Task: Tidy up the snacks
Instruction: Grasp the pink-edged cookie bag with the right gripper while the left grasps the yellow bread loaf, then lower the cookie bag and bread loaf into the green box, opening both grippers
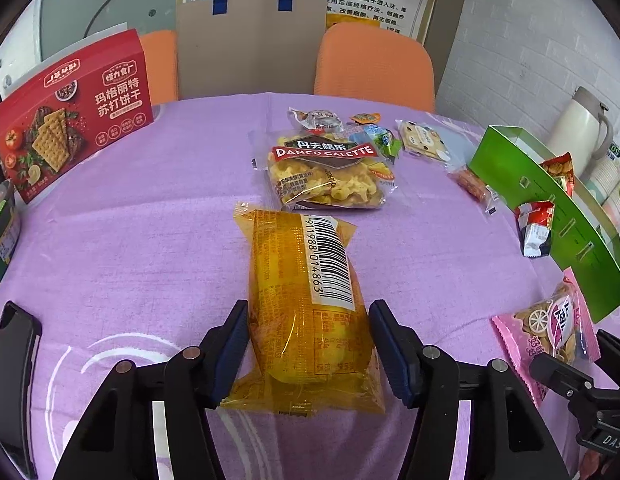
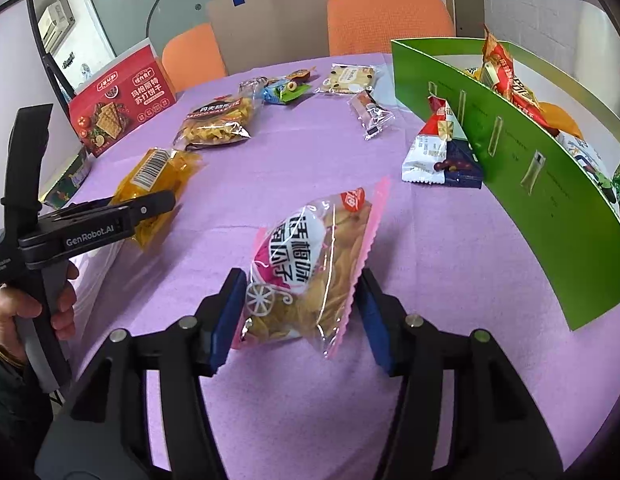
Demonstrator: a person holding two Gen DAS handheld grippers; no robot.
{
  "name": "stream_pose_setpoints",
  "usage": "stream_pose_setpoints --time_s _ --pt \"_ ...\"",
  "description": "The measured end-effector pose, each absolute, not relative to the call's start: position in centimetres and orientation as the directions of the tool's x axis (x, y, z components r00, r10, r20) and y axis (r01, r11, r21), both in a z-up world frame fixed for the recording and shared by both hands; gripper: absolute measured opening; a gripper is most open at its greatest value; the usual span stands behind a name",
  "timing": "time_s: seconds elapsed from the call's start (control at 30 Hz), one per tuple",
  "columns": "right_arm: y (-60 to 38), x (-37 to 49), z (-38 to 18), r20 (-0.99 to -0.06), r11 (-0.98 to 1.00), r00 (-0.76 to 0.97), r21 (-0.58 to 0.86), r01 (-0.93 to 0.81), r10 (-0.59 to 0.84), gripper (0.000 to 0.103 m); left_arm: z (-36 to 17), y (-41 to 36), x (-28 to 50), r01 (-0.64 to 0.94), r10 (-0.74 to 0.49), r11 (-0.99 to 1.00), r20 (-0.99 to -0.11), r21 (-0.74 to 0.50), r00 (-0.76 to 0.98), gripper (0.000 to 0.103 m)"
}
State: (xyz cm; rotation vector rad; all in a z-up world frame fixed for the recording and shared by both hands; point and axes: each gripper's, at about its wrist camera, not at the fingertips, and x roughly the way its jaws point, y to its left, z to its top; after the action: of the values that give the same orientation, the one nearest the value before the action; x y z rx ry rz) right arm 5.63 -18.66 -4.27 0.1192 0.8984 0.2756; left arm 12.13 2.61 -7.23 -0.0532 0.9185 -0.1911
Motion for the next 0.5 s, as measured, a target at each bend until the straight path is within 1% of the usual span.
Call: stream_pose_setpoints --time_s 0.1,0.13,0.17,0.23,0.37,0.5 --pt "-18.6 5.5 -4.3 -0.751 0.960 0.598 0.211 -0.184 0.280 0.057 -7.3 2.5 12.1 0.142 -0.178 0.983 -0.783 -0.116 0.596 0.061" --pt "-18.6 5.4 -4.3 -0.750 0.962 0.603 0.205 -0.181 0.273 0.052 -7.3 2.5 12.1 0.141 -0.169 0.984 -0.782 -0.105 0.600 0.051" --pt "-18.6 5.3 -4.4 -0.746 0.961 0.606 0.206 -0.183 0.275 0.049 -7.3 2.4 12.1 0.139 -0.157 0.986 -0.781 -0.091 0.604 0.047" --pt "-18.9 5.2 -4.4 -0.737 0.957 0.611 0.226 -0.180 0.289 0.047 -7.1 2.7 11.9 0.138 -0.180 0.983 -0.776 -0.120 0.604 0.041" --pt "-19.3 4.6 -3.9 -0.722 0.953 0.621 0.246 -0.179 0.303 0.045 -6.3 3.0 11.0 0.148 -0.229 0.973 -0.756 -0.175 0.613 0.039" --pt "-20.3 3.9 -2.3 -0.686 0.948 0.657 0.265 -0.177 0.314 0.045 -3.7 1.8 9.7 0.205 -0.287 0.958 -0.715 -0.202 0.637 0.038"
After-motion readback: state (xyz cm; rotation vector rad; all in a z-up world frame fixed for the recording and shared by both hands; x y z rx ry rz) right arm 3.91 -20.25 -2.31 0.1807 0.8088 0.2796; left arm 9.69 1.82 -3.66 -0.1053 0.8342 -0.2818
